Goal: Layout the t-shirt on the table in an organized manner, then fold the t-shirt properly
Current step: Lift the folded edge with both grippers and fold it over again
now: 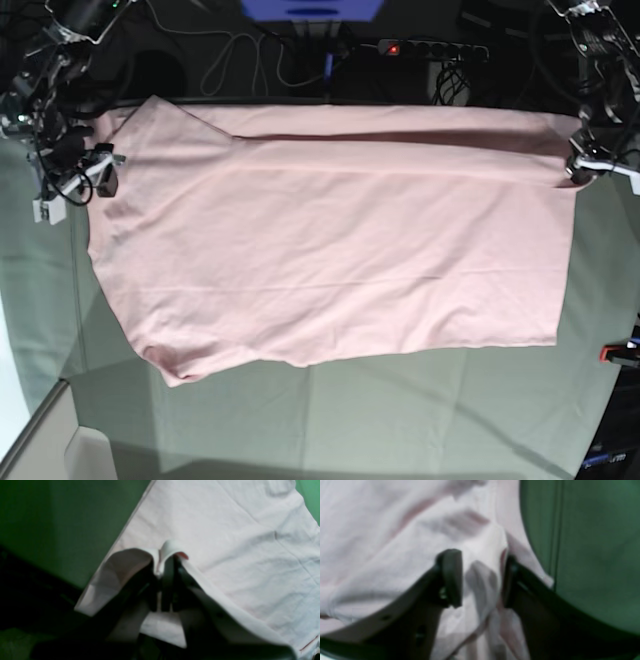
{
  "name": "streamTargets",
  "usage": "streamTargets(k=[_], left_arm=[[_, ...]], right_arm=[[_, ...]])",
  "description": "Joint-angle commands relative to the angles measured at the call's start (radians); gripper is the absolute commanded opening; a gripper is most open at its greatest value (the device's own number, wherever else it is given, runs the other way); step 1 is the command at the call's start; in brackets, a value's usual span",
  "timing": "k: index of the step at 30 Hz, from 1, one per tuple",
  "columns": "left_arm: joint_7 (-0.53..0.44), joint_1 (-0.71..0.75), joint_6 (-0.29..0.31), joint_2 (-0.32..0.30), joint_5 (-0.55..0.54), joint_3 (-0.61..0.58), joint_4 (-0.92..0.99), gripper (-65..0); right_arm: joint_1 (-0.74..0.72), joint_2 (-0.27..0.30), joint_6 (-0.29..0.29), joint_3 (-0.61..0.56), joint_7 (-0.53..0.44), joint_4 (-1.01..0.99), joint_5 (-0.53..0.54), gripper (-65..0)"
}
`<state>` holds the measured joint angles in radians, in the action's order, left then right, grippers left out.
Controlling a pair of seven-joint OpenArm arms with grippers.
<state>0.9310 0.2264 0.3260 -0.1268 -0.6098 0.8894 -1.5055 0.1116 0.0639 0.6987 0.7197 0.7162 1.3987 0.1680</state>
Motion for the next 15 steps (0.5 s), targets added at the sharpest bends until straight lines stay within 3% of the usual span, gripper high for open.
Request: streamTargets(k=[1, 4, 15], left_arm=[[-0.019, -0.002, 0.005, -0.015, -0.014, 0.006, -0.017, -65.0], [-0.019, -0.002, 0.005, -0.015, -0.014, 0.006, -0.017, -65.0], [-0.011, -0.028, 0.005, -0.015, -0.014, 0.006, -0.054, -65.0]], right_arm=[[-0.017, 0.015, -0.001, 0.004, -0.019, 0.015, 0.015, -51.6], [-0.020, 0.015, -0.001, 0.004, -0.019, 0.015, 0.015, -65.0], [-0.046, 0.009, -0.001, -0.004, -0.008, 0.135, 0.015, -65.0]])
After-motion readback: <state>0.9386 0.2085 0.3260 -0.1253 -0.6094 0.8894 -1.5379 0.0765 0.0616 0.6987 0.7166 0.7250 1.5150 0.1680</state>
